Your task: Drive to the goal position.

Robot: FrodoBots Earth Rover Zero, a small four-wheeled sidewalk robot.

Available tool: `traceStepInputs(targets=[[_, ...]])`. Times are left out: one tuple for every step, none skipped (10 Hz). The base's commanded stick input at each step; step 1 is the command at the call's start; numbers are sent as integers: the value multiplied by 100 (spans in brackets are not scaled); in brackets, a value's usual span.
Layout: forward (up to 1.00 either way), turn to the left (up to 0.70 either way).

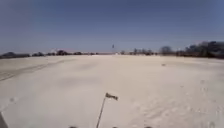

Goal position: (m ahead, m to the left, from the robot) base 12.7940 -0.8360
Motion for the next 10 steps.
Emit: traceStepInputs(targets=[[70,0],[70,0],[70,0],[70,0],[70,0],[70,0],[70,0],[70,0],[70,0],[70,0]])
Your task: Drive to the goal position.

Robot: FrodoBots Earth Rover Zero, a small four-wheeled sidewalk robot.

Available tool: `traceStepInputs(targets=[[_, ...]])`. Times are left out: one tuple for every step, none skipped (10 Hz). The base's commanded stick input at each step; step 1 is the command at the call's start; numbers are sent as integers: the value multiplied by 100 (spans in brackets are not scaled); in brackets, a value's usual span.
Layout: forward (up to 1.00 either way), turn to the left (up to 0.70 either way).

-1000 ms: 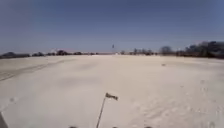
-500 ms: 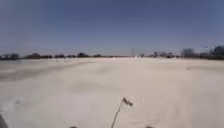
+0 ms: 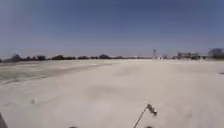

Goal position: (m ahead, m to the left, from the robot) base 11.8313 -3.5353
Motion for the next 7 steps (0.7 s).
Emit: traceStepInputs(targets=[[70,0],[70,0],[70,0],[70,0],[70,0],[70,0],[70,0]])
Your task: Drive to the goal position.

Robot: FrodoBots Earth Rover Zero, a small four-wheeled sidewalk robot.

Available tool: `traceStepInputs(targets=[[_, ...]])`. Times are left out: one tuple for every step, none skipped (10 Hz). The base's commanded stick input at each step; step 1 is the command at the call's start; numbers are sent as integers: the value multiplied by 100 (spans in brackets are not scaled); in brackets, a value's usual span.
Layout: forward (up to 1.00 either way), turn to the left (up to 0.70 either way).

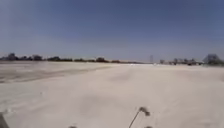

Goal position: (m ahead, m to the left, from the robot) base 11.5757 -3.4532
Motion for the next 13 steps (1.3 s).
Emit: traceStepInputs(targets=[[70,0],[70,0],[70,0],[70,0],[70,0],[70,0],[70,0],[70,0],[70,0],[70,0],[70,0],[70,0],[70,0]])
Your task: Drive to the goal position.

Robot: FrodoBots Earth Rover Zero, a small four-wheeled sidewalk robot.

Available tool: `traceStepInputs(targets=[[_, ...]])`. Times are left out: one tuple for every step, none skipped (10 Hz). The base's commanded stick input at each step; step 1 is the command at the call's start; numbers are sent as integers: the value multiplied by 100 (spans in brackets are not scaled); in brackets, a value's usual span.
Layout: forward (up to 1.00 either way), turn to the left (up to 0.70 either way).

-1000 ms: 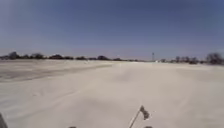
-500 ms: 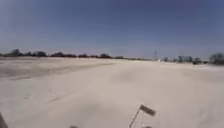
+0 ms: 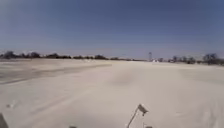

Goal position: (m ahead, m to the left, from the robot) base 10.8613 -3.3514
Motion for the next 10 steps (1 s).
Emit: traceStepInputs(targets=[[70,0],[70,0],[70,0],[70,0],[70,0],[70,0],[70,0],[70,0],[70,0],[70,0]])
